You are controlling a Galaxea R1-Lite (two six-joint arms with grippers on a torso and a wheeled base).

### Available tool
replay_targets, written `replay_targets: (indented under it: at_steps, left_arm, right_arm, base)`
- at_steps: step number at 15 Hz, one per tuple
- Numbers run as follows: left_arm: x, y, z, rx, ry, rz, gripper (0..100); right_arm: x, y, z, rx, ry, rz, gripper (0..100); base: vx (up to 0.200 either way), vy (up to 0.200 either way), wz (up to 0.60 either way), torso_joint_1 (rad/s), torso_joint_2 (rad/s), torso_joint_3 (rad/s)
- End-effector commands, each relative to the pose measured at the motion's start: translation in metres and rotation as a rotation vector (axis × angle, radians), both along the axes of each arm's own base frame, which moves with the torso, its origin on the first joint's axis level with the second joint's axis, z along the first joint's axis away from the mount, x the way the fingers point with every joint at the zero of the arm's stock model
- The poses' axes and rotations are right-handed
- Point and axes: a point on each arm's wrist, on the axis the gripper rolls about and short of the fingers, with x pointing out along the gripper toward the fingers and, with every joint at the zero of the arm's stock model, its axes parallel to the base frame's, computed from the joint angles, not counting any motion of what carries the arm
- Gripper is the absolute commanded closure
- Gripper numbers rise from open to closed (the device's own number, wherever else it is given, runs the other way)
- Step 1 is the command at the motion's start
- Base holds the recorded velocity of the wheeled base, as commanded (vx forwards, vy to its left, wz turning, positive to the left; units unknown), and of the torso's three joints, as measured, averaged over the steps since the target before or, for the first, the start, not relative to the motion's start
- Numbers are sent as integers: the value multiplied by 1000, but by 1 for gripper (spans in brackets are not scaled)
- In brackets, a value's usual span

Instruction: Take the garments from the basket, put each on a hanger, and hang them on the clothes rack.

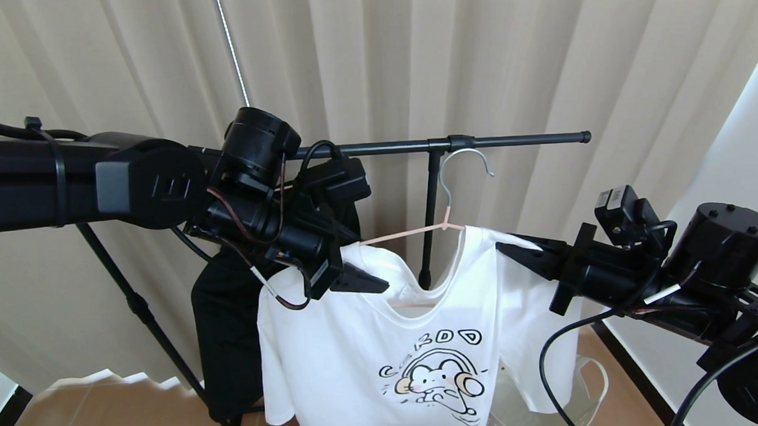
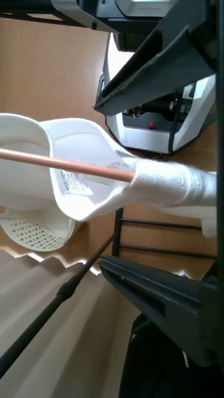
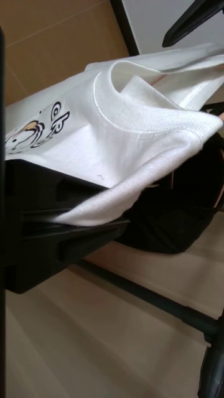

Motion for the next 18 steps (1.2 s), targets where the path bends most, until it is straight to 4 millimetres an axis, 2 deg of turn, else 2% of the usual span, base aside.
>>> replay_targets:
  at_steps: [1, 8, 9, 18]
  left_arm:
    - [-1, 0, 1, -3, 0, -3, 100]
    - [-2, 0, -1, -1, 4, -4, 100]
    - [-2, 0, 0, -2, 2, -4, 100]
    - [-10, 16, 9, -19, -30, 25, 100]
  right_arm:
    - [0, 0, 1, 2, -5, -1, 100]
    - [-3, -1, 7, 3, -17, -4, 100]
    - [-3, -1, 7, 3, -19, -6, 0]
    - [-2, -12, 12, 6, -47, -44, 0]
  base:
    - [0, 0, 0, 0, 0, 0]
    - [0, 0, 0, 0, 0, 0]
    - [0, 0, 0, 0, 0, 0]
    - [0, 0, 0, 0, 0, 0]
